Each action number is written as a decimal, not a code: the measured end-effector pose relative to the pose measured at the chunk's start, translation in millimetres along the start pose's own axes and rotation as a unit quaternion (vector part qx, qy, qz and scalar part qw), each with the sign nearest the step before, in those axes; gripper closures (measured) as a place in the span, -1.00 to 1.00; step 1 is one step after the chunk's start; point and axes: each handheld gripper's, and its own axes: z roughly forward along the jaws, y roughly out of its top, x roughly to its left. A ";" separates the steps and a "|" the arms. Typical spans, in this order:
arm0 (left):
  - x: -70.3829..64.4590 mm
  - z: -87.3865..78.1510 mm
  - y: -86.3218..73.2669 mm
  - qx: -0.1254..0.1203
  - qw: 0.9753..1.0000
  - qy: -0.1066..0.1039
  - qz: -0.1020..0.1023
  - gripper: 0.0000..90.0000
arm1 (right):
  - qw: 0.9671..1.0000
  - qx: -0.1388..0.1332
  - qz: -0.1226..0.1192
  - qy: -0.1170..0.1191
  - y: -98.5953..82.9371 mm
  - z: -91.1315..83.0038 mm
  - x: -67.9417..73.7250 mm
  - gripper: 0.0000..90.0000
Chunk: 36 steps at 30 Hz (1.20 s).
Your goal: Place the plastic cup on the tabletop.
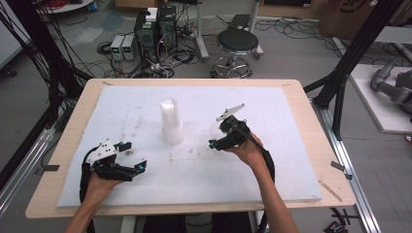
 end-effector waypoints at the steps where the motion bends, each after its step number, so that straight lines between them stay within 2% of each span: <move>1: 0.3 0.0 -0.1 0.000 1.000 -0.001 -0.001 -0.96 | 1.000 0.010 0.000 -0.003 0.3 2.7 0.6 -0.28; 10: 1.0 -0.1 -0.1 0.001 1.000 -0.003 -0.003 -0.96 | 0.999 0.030 0.003 -0.011 2.3 26.0 1.2 -0.28; 17: 1.5 -0.1 0.0 0.002 1.000 -0.005 -0.003 -0.96 | 1.000 0.010 0.003 -0.022 4.2 34.9 5.2 -0.27; 20: 1.7 -0.3 -0.1 0.001 1.000 -0.007 -0.004 -0.96 | 1.000 0.009 0.006 -0.025 3.3 38.2 5.2 -0.27; 25: 2.4 -0.6 -0.1 0.001 1.000 -0.009 -0.008 -0.96 | 1.000 0.015 0.013 -0.023 2.1 42.6 3.9 -0.37; 27: 2.4 -0.7 -0.2 0.000 1.000 -0.009 -0.008 -0.96 | 0.999 0.020 0.015 -0.023 0.4 45.9 3.5 -0.47; 34: 2.7 -0.8 -0.4 -0.004 1.000 -0.011 -0.011 -0.96 | 0.999 0.001 0.022 -0.023 -8.0 47.5 3.1 -0.58; 36: 3.0 -1.1 -0.4 -0.003 1.000 -0.011 -0.009 -0.96 | 0.999 -0.012 0.024 -0.024 -11.4 44.9 3.4 -0.59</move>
